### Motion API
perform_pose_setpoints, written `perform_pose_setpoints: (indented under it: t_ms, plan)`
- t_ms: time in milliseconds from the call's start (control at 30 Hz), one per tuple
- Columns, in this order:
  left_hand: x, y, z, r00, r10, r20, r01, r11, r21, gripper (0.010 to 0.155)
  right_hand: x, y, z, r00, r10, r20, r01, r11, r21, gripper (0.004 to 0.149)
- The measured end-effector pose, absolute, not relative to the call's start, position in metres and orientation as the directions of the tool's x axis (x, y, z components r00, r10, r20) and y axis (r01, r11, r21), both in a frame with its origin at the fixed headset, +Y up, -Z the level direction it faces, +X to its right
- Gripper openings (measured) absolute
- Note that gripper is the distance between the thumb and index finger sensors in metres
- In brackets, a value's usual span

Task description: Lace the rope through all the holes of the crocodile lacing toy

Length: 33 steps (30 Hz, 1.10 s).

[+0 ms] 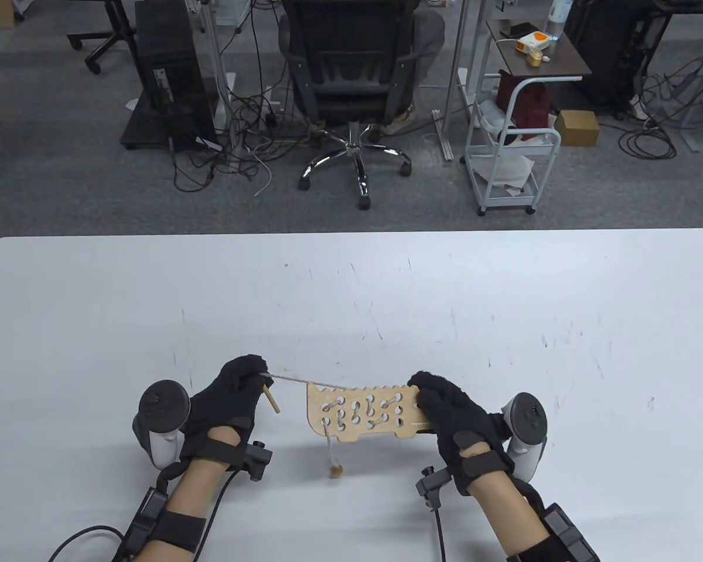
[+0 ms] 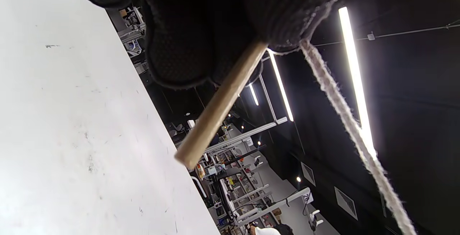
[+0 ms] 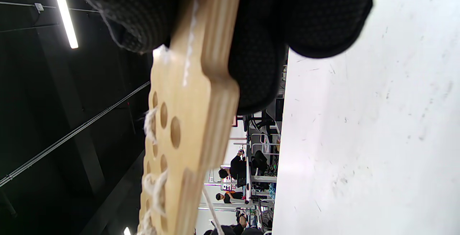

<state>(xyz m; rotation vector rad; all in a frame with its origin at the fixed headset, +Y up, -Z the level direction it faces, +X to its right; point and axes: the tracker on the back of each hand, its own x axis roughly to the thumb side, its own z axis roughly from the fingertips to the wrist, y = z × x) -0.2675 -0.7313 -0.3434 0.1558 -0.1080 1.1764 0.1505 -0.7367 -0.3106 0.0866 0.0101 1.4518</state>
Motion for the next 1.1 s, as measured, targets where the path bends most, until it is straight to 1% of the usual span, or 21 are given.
perform_pose_setpoints:
  t_ms: [133, 400, 600, 700, 833, 1000, 1100]
  plan:
    - [-0.264, -0.728, -0.341, 0.397, 0.897, 0.196, -0.917, 0.393, 0.061, 0.043, 0.149, -0.736, -0.309, 0.123, 0.991, 0.051, -0.990, 0.119, 0.074, 0.045]
    - [-0.250, -0.725, -0.336, 0.373, 0.898, 0.233, -0.924, 0.383, 0.000, 0.043, 0.140, -0.734, -0.305, 0.120, 0.991, 0.059, -0.987, 0.112, 0.112, 0.045]
    - [-0.234, -0.729, -0.333, 0.265, 0.943, 0.199, -0.949, 0.292, -0.118, 0.042, 0.136, -0.733, -0.303, 0.116, 0.991, 0.065, -0.986, 0.107, 0.131, 0.045]
    - [-0.226, -0.729, -0.330, 0.235, 0.952, 0.195, -0.948, 0.269, -0.168, 0.042, 0.134, -0.732, -0.302, 0.116, 0.991, 0.070, -0.984, 0.106, 0.142, 0.045]
    - [-0.215, -0.729, -0.325, 0.206, 0.960, 0.191, -0.941, 0.248, -0.229, 0.042, 0.130, -0.731, -0.299, 0.117, 0.990, 0.076, -0.982, 0.104, 0.159, 0.045]
    - [-0.201, -0.728, -0.320, 0.209, 0.957, 0.203, -0.918, 0.264, -0.297, 0.042, 0.125, -0.729, -0.297, 0.119, 0.989, 0.086, -0.979, 0.103, 0.178, 0.045]
    - [-0.195, -0.729, -0.317, 0.185, 0.963, 0.194, -0.913, 0.241, -0.329, 0.042, 0.124, -0.729, -0.295, 0.121, 0.989, 0.089, -0.977, 0.102, 0.187, 0.045]
